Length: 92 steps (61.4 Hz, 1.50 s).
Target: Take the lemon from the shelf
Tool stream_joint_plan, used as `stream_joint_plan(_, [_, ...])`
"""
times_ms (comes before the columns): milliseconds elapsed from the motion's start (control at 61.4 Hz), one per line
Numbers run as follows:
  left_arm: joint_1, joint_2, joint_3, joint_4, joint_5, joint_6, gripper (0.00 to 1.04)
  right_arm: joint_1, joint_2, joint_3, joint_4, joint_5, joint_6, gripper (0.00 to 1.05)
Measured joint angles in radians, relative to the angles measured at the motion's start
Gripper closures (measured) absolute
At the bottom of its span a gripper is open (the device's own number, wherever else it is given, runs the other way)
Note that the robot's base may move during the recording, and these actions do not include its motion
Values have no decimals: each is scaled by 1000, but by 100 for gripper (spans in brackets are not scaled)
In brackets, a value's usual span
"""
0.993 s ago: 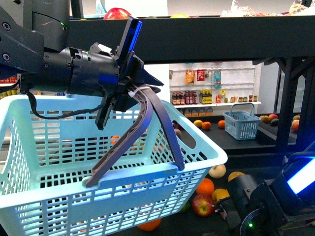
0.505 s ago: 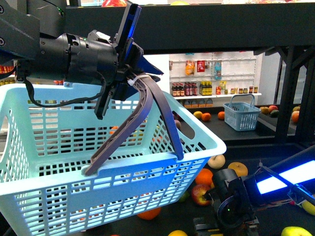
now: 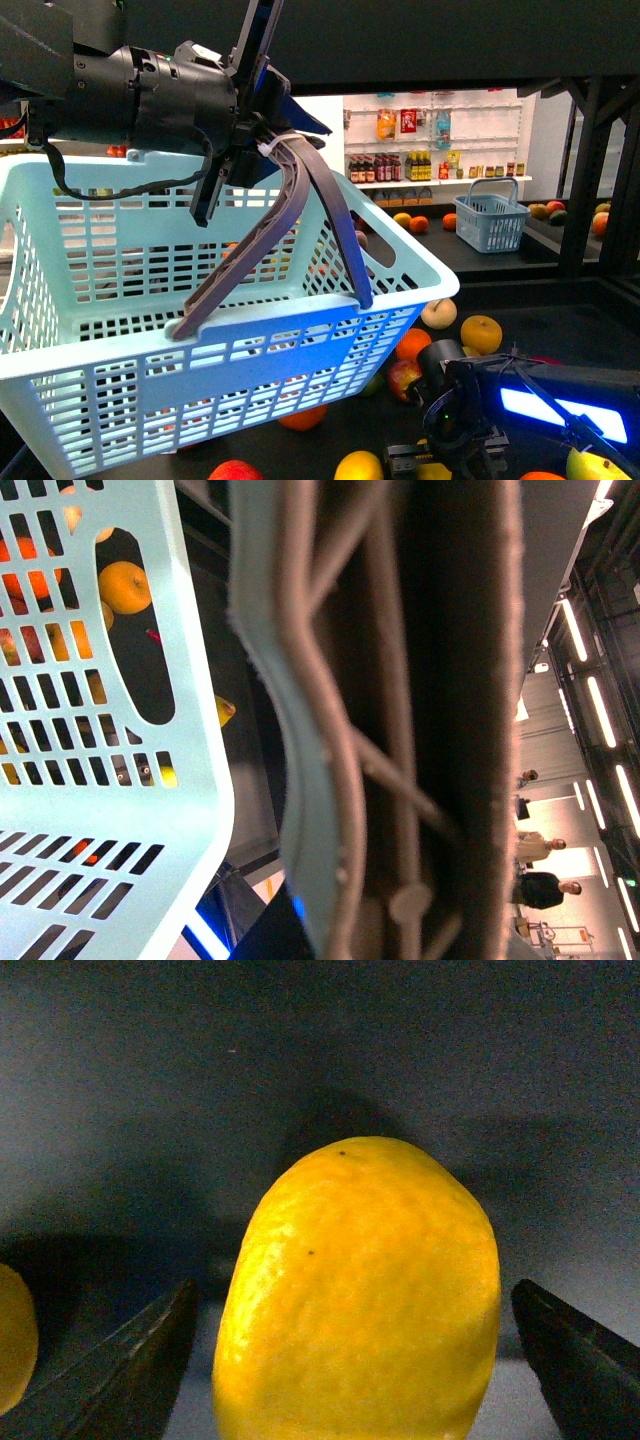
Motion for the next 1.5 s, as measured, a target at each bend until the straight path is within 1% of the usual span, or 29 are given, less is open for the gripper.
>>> stream_joint_plan(16, [0, 0, 0, 0, 0, 0, 95, 0, 11, 16, -6, 2, 0, 15])
stream_joint_plan(33, [0, 0, 0, 0, 0, 0, 95, 0, 11, 16, -6, 2, 0, 15])
stream_joint_plan(65, [0, 0, 0, 0, 0, 0, 95, 0, 25, 37, -15, 3, 3, 23])
stream_joint_plan(98, [0, 0, 0, 0, 0, 0, 95, 0, 25, 37, -15, 3, 3, 23])
stream_joint_plan(130, [0, 0, 0, 0, 0, 0, 95, -1, 35, 55, -22, 3, 3, 31])
stream_joint_plan(147, [0, 0, 0, 0, 0, 0, 95, -1, 35, 55, -22, 3, 3, 31])
stream_joint_plan(163, [0, 0, 0, 0, 0, 0, 95, -1, 38, 61, -24, 4, 4, 35])
stream_joint_plan(179, [0, 0, 0, 0, 0, 0, 95, -1, 39, 68, -26, 4, 6, 41])
stream_joint_plan(244, [0, 0, 0, 0, 0, 0, 95, -2, 27, 45, 6, 4, 5, 49])
stream_joint_plan(309, [0, 0, 0, 0, 0, 0, 95, -5, -27, -52, 82, 4, 5, 54])
stream_joint_plan(570, [0, 0, 0, 0, 0, 0, 95, -41, -339, -504, 340, 37, -49, 56])
stream_joint_plan(668, [0, 0, 0, 0, 0, 0, 95, -79, -483, -681, 436, 56, -99, 56])
stream_joint_plan(700, [0, 0, 0, 0, 0, 0, 95, -111, -568, -778, 478, 47, -118, 56])
stream_joint_plan(733, [0, 0, 0, 0, 0, 0, 95, -131, -616, -834, 509, 49, -136, 56])
stream_joint_plan(814, [0, 0, 0, 0, 0, 0, 95, -201, -778, -993, 562, -1, -161, 56])
stream_joint_plan(912, [0, 0, 0, 0, 0, 0, 95, -237, -928, -1072, 560, -77, -147, 56])
stream_joint_plan(1026, [0, 0, 0, 0, 1, 0, 95, -234, -1050, -1081, 538, -157, -101, 56])
stream_joint_plan(1172, [0, 0, 0, 0, 2, 0, 95, -196, -1205, -1081, 512, -248, -29, 56])
stream_joint_plan(1335, [0, 0, 0, 0, 0, 1, 95, -114, -1333, -1112, 508, -327, 45, 56])
stream_joint_plan(1498, [0, 0, 0, 0, 0, 2, 95, -24, -1384, -1196, 515, -356, 74, 56])
